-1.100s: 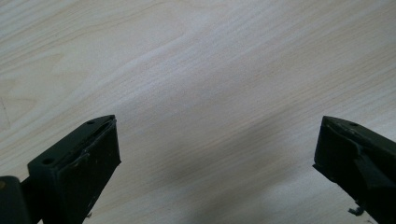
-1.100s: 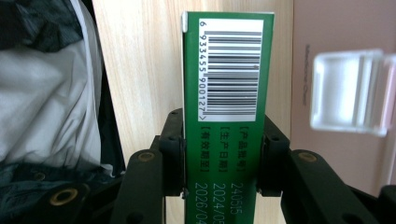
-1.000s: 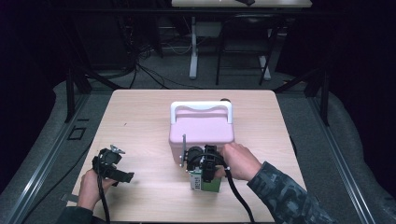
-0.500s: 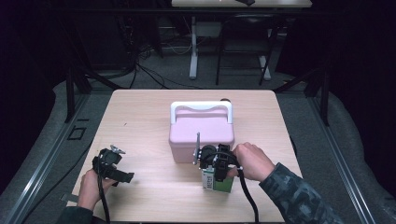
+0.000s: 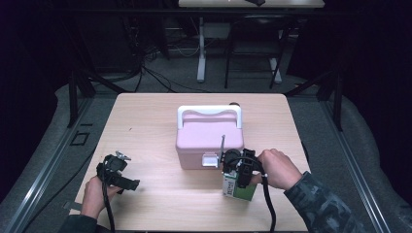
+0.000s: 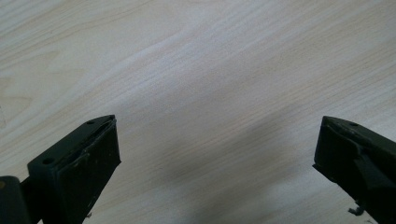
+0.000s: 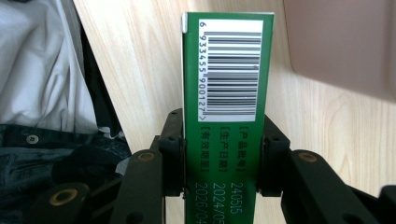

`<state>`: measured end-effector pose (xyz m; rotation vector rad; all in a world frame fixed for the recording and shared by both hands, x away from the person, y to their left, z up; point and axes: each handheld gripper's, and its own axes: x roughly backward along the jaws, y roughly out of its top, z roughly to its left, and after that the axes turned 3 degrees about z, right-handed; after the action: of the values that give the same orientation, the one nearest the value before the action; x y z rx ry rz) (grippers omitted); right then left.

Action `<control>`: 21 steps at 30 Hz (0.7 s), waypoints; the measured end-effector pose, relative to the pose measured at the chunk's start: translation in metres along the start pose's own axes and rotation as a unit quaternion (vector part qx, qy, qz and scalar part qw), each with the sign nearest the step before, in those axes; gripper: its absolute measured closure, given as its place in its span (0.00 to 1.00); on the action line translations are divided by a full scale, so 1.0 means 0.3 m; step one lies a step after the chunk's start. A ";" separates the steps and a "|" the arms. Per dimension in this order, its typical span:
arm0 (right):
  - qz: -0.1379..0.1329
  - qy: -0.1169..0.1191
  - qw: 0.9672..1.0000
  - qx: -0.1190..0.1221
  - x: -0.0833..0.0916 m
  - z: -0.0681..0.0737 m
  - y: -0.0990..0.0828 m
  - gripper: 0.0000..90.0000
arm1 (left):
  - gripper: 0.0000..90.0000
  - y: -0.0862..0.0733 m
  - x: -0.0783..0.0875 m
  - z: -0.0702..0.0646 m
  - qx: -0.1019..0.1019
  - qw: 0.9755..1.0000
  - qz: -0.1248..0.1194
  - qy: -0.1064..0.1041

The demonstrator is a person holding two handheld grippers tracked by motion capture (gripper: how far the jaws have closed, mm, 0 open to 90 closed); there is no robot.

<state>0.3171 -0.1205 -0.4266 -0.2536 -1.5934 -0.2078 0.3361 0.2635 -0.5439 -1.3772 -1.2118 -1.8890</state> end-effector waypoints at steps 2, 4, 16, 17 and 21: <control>0.001 0.001 1.000 -0.002 0.000 -0.002 -0.005 0.69 | 0.00 0.000 0.000 0.000 0.001 1.000 -0.001 0.000; 0.000 0.002 1.000 -0.011 -0.001 -0.009 -0.027 0.69 | 0.00 0.000 -0.001 0.000 0.001 1.000 0.000 0.000; 0.004 0.001 0.999 -0.042 0.007 -0.044 -0.108 0.69 | 0.00 -0.001 -0.002 0.000 0.002 1.000 0.001 0.001; 0.005 -0.001 0.999 -0.044 0.008 -0.048 -0.116 0.69 | 0.00 -0.001 -0.002 0.000 0.002 1.000 0.001 0.001; 0.005 0.000 0.998 -0.056 0.010 -0.066 -0.145 0.69 | 0.00 -0.001 -0.001 0.000 0.003 1.000 0.001 0.000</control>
<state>0.3234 -0.1676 -0.4219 -0.3491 -1.5830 -0.2899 0.3359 0.2637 -0.5443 -1.3745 -1.2136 -1.8830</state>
